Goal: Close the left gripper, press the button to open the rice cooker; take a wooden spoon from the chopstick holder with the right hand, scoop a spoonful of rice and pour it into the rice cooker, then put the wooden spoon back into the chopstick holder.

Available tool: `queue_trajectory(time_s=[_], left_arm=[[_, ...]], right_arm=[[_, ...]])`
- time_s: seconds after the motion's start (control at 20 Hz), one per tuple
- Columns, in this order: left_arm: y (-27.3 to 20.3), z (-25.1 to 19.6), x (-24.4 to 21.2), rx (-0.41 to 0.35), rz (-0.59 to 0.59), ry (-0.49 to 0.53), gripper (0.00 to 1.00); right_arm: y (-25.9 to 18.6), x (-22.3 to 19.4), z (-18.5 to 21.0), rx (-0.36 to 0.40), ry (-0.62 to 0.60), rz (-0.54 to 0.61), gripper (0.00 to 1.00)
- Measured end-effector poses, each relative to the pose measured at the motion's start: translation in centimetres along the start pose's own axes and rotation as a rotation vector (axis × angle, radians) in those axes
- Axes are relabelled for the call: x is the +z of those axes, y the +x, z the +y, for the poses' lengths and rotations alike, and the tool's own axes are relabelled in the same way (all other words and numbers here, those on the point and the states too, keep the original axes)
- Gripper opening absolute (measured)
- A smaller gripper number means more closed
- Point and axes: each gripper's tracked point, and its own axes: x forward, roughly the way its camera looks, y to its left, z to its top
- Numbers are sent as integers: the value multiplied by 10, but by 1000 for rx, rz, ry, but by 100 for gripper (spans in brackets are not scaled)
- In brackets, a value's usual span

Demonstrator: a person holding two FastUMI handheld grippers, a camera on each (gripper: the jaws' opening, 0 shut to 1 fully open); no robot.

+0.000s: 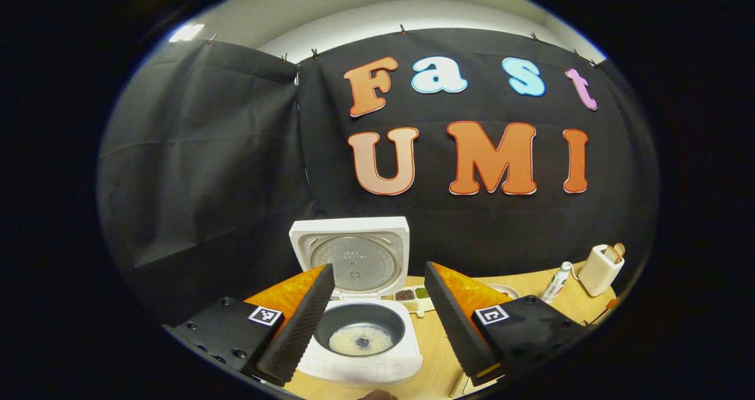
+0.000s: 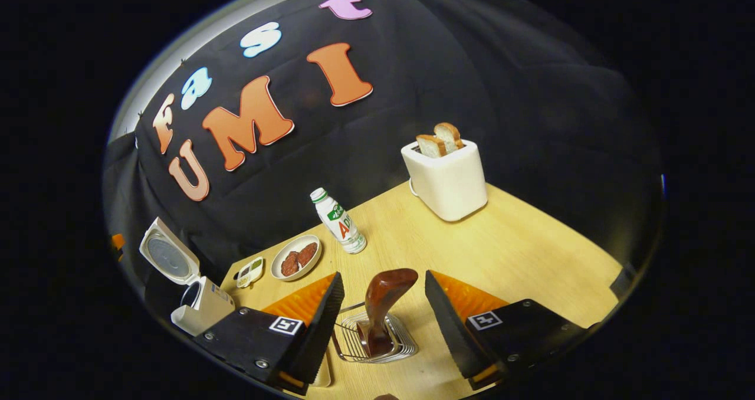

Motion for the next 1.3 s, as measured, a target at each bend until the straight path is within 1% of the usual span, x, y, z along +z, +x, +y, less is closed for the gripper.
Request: queue_trajectory(time_s=[0.15, 0.3, 0.35, 0.4, 0.6, 0.7, 0.85, 0.9, 1.1, 1.25, 1.3], left_arm=[[30, 15, 11, -5, 30, -47, 100], [59, 29, 24, -17, 58, -91, 100], [70, 34, 31, -17, 59, -103, 100], [80, 42, 40, -11, 57, -111, 100], [139, 72, 67, 15, 51, -136, 100], [176, 80, 63, 23, 78, -152, 100], [227, 81, 51, 9, 131, -133, 100], [241, 82, 45, 17, 148, -124, 100], [281, 80, 26, 21, 223, -78, 100], [286, 79, -10, 38, 346, -54, 100], [285, 82, -9, 48, 331, -30, 100]], right_arm=[[-22, 36, 9, -14, -58, -64, 92], [-46, 69, 22, -18, -90, -120, 94], [-53, 81, 27, -18, -105, -144, 100], [-60, 91, 32, -20, -126, -166, 95], [-92, 134, 52, -31, -202, -271, 95], [-105, 149, 61, -39, -225, -310, 95], [-120, 159, 66, -64, -250, -348, 95], [-125, 160, 66, -77, -258, -357, 95], [-139, 155, 64, -113, -274, -366, 95], [-140, 150, 62, -128, -272, -355, 95], [-141, 152, 62, -123, -269, -356, 95]])
